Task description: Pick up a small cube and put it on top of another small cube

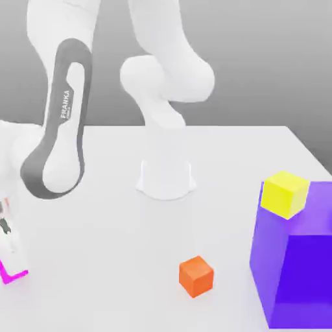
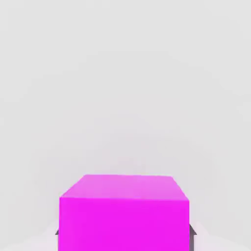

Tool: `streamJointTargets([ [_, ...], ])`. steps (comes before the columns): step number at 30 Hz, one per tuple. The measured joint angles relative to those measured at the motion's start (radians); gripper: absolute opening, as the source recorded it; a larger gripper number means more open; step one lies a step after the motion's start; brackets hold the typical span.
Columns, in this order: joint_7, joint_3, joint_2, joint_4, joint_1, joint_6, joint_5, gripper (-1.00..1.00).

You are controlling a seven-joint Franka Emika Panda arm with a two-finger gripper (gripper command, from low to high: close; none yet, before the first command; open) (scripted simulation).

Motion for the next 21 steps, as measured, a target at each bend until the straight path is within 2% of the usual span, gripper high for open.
streamJointTargets([
  [9, -0.087, 0.233, -0.171, 0.091, 0.243, -0.250, -0.071, -1.00],
  [18, -0.206, 0.462, -0.336, 0.214, 0.688, -0.528, -0.142, -1.00],
  [20, -0.226, 0.485, -0.313, 0.224, 0.763, -0.517, -0.175, -1.00],
  [21, -0.228, 0.480, -0.305, 0.218, 0.778, -0.503, -0.182, 1.00],
])
